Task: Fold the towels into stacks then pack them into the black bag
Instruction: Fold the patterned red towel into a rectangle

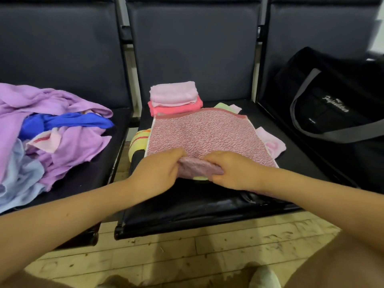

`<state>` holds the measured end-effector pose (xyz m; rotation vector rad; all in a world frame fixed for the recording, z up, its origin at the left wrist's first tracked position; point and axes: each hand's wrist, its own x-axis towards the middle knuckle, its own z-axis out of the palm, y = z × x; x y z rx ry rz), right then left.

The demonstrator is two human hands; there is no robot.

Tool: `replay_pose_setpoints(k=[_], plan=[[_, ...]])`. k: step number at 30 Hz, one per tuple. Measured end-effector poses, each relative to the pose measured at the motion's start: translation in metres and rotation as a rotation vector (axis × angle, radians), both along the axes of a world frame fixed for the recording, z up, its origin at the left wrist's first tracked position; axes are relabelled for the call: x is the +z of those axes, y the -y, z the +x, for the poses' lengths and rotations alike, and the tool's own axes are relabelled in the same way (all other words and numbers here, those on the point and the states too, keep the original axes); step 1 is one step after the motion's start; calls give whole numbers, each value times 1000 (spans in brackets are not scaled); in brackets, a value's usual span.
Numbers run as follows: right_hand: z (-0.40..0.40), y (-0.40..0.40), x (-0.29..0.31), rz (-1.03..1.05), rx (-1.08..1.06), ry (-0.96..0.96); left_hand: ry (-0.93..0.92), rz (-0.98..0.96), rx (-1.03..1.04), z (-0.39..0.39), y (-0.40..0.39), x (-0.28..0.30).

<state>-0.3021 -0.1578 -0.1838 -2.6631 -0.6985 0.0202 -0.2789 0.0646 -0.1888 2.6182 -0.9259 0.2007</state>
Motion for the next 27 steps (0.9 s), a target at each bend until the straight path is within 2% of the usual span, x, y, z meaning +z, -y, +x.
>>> replay_pose_setpoints(k=[4,8,12,16,19,22,24,26,27], plan=[[15,12,10,-177,-120,-35,40,-124,86,16,5,17],[31,41,32,-151,-303,-65,155,-4,120,37,2,22],[39,72,41,-162,-440,-15,109,100,161,48,0,22],[42,87,50,-52,-550,48,117,138,187,49,1,33],[43,93,50,160,-680,117,127,112,250,54,-10,36],[40,95,49,698,-777,66,-33,-102,337,54,-19,40],[38,92,50,1011,-788,-17,-304,-437,396,51,-19,42],[35,88,48,1106,-771,-79,-628,-812,373,49,-20,41],[35,86,46,1094,-756,-108,-689,-915,348,51,-23,38]])
